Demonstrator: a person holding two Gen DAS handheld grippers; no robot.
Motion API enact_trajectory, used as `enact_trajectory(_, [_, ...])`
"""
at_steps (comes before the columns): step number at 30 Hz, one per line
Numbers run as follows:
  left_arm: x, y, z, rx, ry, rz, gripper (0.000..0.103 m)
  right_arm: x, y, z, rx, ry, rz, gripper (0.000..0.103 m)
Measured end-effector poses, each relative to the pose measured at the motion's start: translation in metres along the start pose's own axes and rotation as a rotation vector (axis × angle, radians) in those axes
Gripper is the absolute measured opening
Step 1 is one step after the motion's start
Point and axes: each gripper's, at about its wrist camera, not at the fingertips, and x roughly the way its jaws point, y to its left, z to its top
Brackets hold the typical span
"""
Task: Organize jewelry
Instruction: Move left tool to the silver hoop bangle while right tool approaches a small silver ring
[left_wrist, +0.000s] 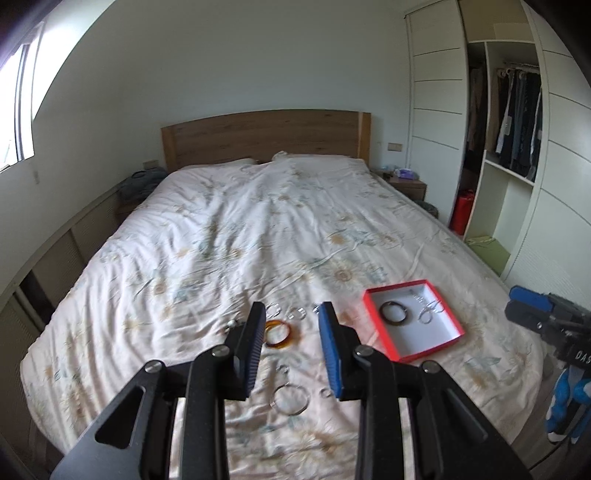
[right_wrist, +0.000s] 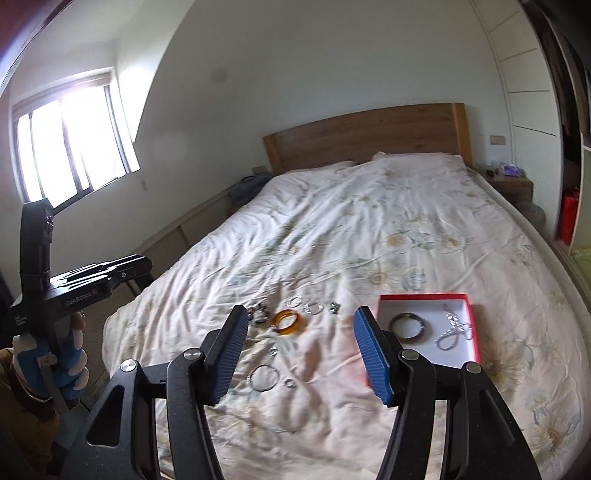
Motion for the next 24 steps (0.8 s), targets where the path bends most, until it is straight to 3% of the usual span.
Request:
enact_trajectory(9, [0.04, 0.035, -0.062, -0.079, 0.101, 0.037, 0.028, 0.047, 0.017, -0.039, -0.015, 0.104, 0.047, 0.044])
enact_trajectory(19, [0.134, 0.048, -0.148, -0.187, 0.345, -0.043, 0.028, 0.142, 0.015, -0.093, -0.038, 0.302, 0.069, 0.039])
enact_trajectory(24, [0.179, 0.048, -0.172, -0.221, 0.445, -0.055, 0.028, 0.191, 0.01, -0.118, -0.062, 0.412, 0.074, 0.039])
